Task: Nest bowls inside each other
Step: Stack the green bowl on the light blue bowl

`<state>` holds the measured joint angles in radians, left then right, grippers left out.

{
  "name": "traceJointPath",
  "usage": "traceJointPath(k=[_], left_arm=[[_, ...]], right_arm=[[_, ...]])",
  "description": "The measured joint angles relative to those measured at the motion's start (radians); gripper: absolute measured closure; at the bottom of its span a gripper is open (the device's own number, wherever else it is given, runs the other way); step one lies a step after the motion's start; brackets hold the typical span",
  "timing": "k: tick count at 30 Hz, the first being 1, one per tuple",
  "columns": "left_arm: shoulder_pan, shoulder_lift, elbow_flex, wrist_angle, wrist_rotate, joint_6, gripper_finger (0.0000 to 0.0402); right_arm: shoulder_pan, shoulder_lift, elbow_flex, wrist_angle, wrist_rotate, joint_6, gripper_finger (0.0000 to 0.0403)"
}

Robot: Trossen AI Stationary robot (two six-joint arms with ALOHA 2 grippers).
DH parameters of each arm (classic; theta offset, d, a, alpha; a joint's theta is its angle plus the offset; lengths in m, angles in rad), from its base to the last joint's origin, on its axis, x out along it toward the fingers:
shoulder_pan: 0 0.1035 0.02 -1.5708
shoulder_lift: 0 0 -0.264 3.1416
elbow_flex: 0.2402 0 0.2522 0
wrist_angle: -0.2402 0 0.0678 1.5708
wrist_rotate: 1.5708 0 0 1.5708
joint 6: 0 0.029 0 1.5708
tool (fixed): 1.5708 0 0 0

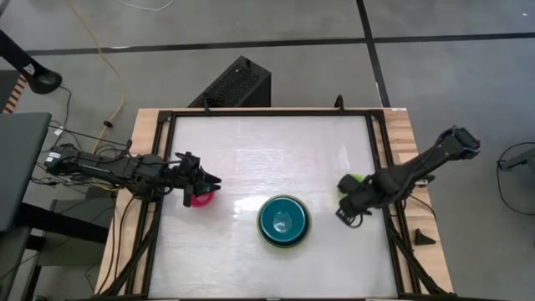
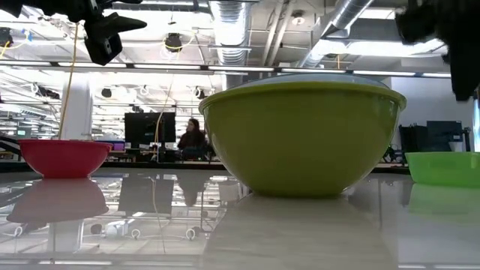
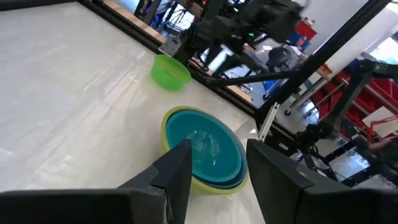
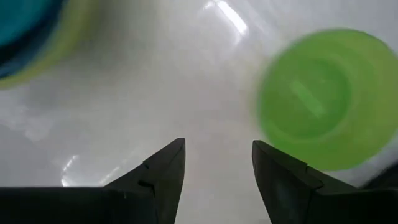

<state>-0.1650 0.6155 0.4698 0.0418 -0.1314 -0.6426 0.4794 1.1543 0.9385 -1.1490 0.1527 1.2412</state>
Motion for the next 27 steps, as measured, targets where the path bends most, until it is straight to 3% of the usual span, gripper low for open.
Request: traceJointPath(k=[10,17,23,27], left_arm=[[0.000,0.000,0.000,0.000,0.000,-0.010,0.0260],[0.000,0.000,0.000,0.001,-0.013,-0.017,0.0260],[0.000,0.000,0.000,0.001,-0.016,-0.025,0.0260],[0.000,0.000,0.000,0.002,-0.036,-0.035,0.0260]], right_arm=[[-0.170,-0.196,-0.266,0.223,-0.064,-0.094,0.0186],[-0.278,-0.177,-0.355,0.324,-0.090,-0.173,0.0186],[-0.370,-0.113,-0.446,0.424,-0.180,-0.199,0.0187],[-0.400,-0.069,-0.478,0.518,-0.227,-0.227,0.0215]])
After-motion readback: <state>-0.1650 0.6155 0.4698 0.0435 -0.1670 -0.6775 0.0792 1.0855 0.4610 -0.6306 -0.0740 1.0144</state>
